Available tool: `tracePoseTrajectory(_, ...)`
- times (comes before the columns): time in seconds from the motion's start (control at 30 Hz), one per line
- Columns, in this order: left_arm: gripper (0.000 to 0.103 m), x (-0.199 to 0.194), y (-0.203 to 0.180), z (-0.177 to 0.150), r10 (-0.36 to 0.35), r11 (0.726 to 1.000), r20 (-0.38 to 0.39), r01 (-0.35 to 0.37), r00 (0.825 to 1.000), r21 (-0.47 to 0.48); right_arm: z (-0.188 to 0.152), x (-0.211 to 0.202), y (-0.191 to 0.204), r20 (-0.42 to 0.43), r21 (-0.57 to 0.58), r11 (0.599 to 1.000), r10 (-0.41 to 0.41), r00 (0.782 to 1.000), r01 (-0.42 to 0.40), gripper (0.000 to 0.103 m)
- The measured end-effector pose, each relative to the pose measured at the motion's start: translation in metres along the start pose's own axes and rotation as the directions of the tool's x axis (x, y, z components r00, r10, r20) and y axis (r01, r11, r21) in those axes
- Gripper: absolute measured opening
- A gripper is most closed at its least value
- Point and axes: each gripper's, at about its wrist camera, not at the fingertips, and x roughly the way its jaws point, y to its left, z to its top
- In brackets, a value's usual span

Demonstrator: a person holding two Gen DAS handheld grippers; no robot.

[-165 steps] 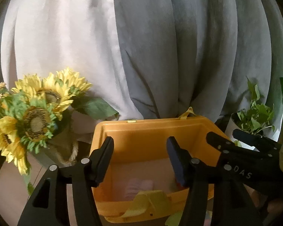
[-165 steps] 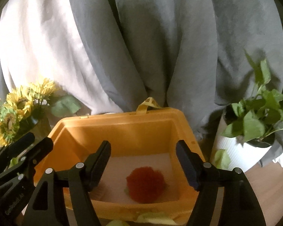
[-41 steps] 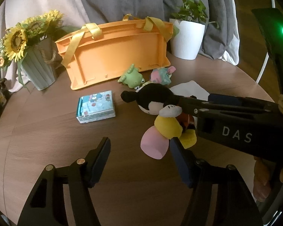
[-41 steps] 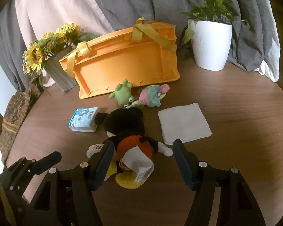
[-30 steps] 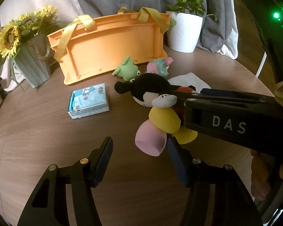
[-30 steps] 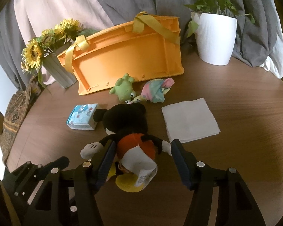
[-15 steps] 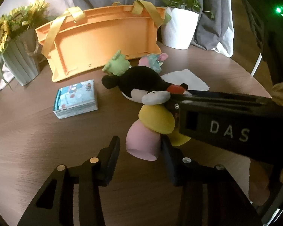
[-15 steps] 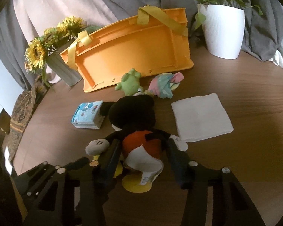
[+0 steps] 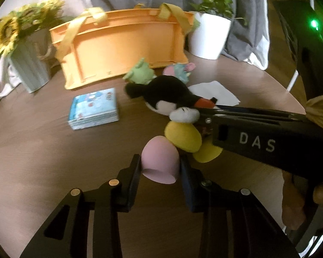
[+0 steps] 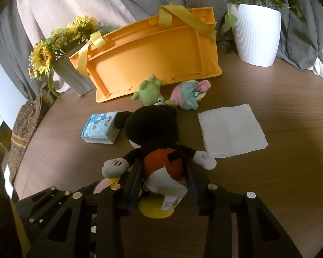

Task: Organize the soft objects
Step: 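Grasp the pink egg sponge with the left gripper while the right gripper grasps the Mickey plush, then lift the pink sponge and Mickey plush and carry both over the orange crate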

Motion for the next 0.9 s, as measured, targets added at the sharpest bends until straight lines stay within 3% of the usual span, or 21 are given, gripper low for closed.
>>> tracePoseTrajectory(0.4, 0.035, -0.033, 0.025, 0.004, 0.109, 0.987, 0.069, -0.1, 0.992, -0.124, 0.0, -0.011, 0.008, 0.033, -0.044, 0.999, -0.028, 0.999, 0.03, 0.035)
tracePoseTrajectory(0.9, 0.035, -0.066, 0.023, 0.028, 0.125, 0.981, 0.153, -0.099, 0.98, -0.167, 0.008, -0.042, 0.013, 0.097, -0.051, 0.998, -0.018, 0.995, 0.023, 0.035)
